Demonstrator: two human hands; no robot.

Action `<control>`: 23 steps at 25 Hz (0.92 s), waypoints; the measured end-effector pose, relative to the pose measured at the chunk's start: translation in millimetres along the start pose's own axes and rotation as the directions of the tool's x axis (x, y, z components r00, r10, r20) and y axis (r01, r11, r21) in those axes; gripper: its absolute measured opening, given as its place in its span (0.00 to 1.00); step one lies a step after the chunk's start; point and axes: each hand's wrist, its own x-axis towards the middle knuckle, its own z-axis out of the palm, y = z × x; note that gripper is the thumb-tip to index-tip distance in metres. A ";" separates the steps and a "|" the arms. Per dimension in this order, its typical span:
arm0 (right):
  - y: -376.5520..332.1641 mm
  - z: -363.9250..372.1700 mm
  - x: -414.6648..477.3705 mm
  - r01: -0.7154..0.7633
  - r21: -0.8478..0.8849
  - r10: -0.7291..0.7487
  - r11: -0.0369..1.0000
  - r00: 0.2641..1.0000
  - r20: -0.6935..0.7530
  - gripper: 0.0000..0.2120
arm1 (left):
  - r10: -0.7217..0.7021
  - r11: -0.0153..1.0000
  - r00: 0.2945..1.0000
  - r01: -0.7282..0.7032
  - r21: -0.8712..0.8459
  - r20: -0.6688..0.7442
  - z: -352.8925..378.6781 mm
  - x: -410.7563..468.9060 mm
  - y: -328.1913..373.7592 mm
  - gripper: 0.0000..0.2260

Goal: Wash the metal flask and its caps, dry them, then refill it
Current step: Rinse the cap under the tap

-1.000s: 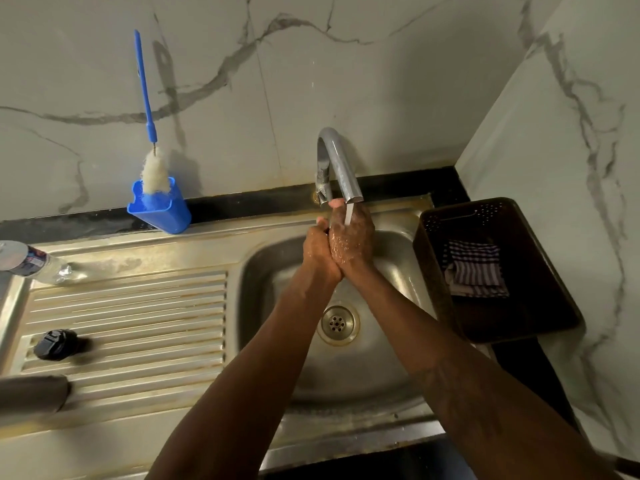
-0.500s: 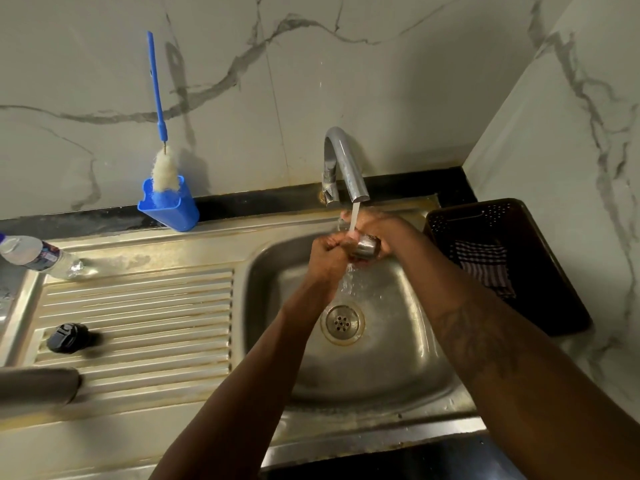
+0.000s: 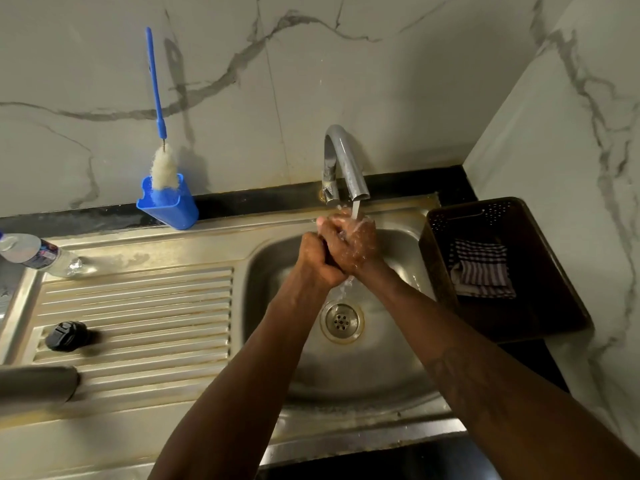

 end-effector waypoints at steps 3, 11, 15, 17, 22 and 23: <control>-12.7 7.8 16.8 -0.544 0.297 0.560 0.785 0.828 0.038 0.23 | 0.009 0.998 0.999 -0.012 0.065 0.042 -3.1 9.9 5.1 0.21; -21.4 -32.8 31.9 -0.701 -0.110 0.690 0.705 0.640 0.339 0.17 | 0.180 0.869 0.977 -0.102 0.484 -0.117 10.7 19.6 -8.8 0.14; -26.0 -16.1 18.3 -0.614 -0.040 0.616 0.788 0.787 0.045 0.13 | 0.258 0.853 0.956 -0.156 0.498 -0.142 16.4 19.7 -0.1 0.15; -20.5 -8.8 6.7 -0.367 -0.139 0.357 0.920 0.929 -0.097 0.14 | 0.223 0.908 0.968 -0.164 0.385 -0.113 19.7 15.0 -0.4 0.14; -9.9 -33.8 2.5 -0.096 -0.325 0.106 0.941 0.994 0.014 0.13 | 0.244 0.894 0.970 -0.219 0.391 -0.015 6.6 8.9 -9.5 0.16; -18.8 -36.7 6.8 -0.233 -0.310 0.270 0.922 0.959 0.084 0.13 | 0.275 0.870 0.961 -0.244 0.427 -0.010 3.9 7.9 -11.7 0.17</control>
